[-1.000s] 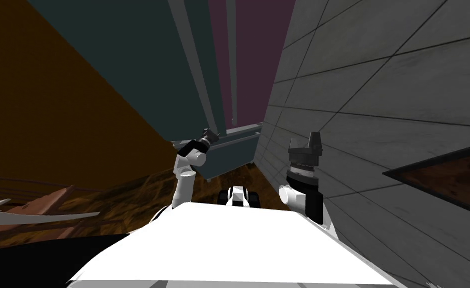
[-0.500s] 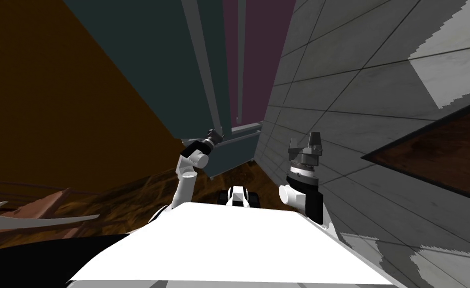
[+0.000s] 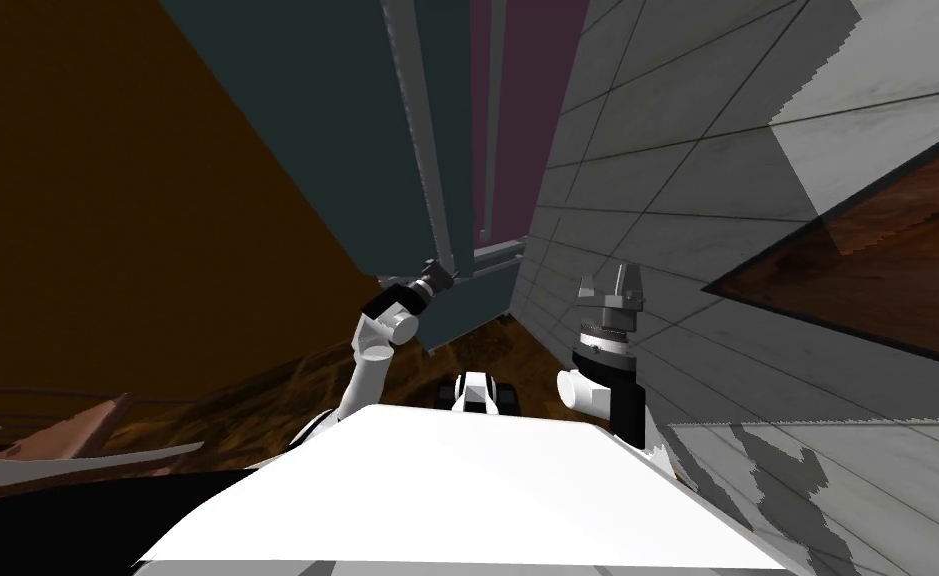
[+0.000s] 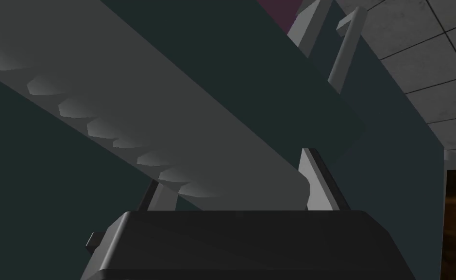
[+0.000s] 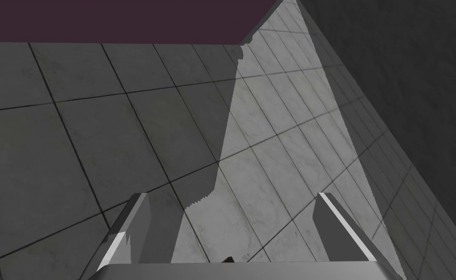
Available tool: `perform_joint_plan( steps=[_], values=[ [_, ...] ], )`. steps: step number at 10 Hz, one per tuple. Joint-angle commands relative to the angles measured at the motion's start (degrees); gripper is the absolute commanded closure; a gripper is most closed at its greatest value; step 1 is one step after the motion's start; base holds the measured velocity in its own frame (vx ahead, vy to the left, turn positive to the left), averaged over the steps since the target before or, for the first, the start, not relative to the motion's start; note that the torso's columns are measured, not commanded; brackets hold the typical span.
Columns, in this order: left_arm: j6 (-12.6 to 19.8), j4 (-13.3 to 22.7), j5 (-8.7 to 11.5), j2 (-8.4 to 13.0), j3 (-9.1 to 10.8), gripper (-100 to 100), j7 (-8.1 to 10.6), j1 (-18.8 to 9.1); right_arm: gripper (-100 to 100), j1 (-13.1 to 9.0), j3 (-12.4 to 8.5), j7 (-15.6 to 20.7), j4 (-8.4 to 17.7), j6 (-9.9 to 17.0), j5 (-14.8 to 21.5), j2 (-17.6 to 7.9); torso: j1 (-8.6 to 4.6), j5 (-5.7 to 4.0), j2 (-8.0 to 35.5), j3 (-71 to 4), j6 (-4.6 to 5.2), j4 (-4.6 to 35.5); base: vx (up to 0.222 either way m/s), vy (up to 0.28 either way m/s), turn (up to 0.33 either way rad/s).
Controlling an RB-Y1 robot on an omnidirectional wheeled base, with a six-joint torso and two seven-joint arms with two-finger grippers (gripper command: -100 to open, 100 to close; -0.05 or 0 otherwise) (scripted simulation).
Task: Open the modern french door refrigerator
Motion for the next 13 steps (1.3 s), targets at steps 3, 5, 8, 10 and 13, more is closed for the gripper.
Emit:
perform_joint_plan(
  steps=[3, 5, 8, 10, 13],
  values=[
    [-0.1, -1.8, 2.8, 1.9, -3.03, 100, 0.14, 0.5, 0, 0.0, 0.0, 0.0, 0.0, 0.0, 0.0, 0.0, -0.14, -0.04, -0.2, -0.2, -0.06, 0.1, -0.113, 0.169, -0.086],
    [0.0, -3.9, 4.2, 2.8, -5.51, 100, -0.12, 1.5, 0, 0.0, 0.0, 0.0, 0.0, 0.0, 0.0, 0.0, -0.37, -0.18, -0.5, -0.3, 0.35, -0.1, -0.048, 0.213, -0.15],
    [-0.4, -6.9, 5.9, 4.0, -8.62, 100, -0.59, 2.7, 0, 0.0, 0.0, 0.0, 0.0, 0.0, 0.0, 0.0, -0.05, 0.0, -0.4, -0.3, 0.03, -0.2, -0.065, 0.206, -0.097],
    [-0.7, -8.9, 7.1, 4.8, -10.69, 100, -0.9, 3.5, 0, 0.0, 0.0, 0.0, 0.0, 0.0, 0.0, 0.0, 0.08, 0.04, -0.1, -0.1, 0.02, -0.1, -0.091, 0.257, -0.134],
    [1.5, -11.7, 8.9, 7.0, -11.93, -100, 1.22, 2.7, 0, 0.0, 0.0, 0.0, 0.0, 0.0, 0.0, 0.0, -0.05, 0.03, -0.4, -0.3, 0.0, -0.1, -0.041, 0.205, -0.044]
  ],
)
